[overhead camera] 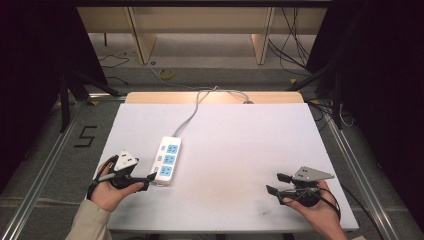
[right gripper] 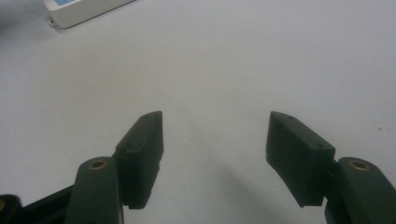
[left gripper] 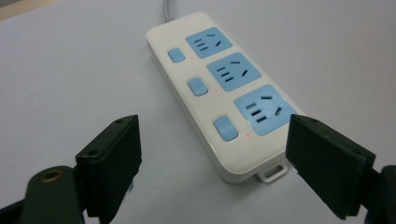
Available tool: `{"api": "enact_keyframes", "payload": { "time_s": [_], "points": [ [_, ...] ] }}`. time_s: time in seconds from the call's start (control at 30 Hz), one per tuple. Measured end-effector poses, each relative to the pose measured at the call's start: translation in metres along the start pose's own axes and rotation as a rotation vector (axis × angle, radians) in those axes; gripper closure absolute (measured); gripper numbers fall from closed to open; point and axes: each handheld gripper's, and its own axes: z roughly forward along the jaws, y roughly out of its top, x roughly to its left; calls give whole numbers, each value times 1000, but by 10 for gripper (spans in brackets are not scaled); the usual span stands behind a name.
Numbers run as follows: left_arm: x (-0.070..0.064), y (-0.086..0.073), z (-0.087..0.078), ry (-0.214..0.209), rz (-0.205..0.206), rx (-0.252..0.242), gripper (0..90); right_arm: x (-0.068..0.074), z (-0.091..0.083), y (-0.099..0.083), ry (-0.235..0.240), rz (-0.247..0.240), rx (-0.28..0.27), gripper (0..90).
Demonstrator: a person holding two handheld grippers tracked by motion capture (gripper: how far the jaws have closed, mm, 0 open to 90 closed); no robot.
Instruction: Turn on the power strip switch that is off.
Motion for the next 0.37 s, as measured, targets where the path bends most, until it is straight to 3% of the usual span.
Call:
{"api": "enact_keyframes", "payload": {
  "time_s": [0.37],
  "points": [
    [2,-2,1,13,-4,1,169,0,0,0,-1,-1,0,376]
  ]
}}
